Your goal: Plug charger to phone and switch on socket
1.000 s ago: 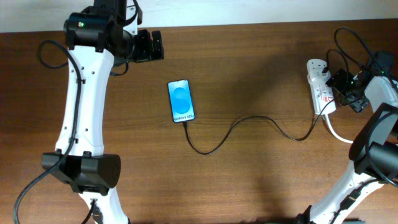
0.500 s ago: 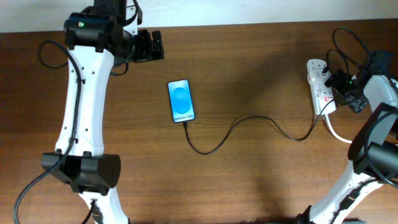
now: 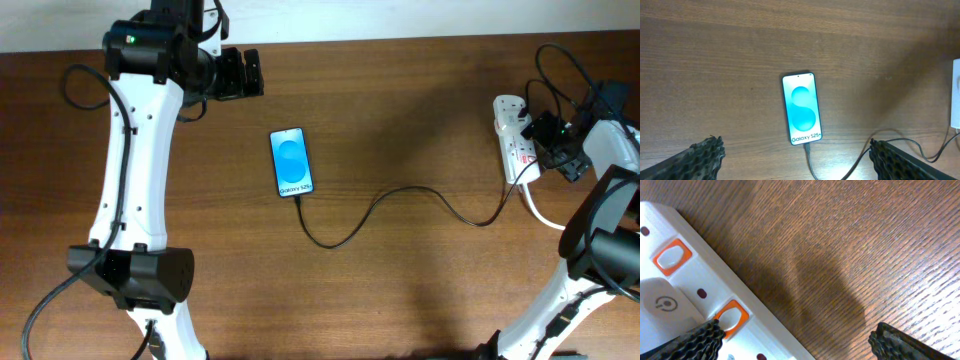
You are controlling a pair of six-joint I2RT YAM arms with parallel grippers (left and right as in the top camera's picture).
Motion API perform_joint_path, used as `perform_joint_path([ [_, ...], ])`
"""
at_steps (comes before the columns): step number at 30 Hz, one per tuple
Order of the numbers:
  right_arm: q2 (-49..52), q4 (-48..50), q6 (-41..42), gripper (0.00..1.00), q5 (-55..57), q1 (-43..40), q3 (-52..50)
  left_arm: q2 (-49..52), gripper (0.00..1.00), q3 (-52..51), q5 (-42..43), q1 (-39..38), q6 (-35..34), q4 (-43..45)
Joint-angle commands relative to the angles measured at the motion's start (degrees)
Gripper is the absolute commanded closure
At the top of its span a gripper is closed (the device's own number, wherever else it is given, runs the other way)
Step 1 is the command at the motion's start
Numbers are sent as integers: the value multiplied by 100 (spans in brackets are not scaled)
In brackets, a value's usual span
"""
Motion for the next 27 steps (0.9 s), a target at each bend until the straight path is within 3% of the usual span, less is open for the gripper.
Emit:
perform_joint_path([
  [1,120,140,160,1,-90,136,-42,-129,1,57,42,26,50,-4],
  [27,120,-168,96,1,-227,413,-44,-129,1,57,42,26,50,-7],
])
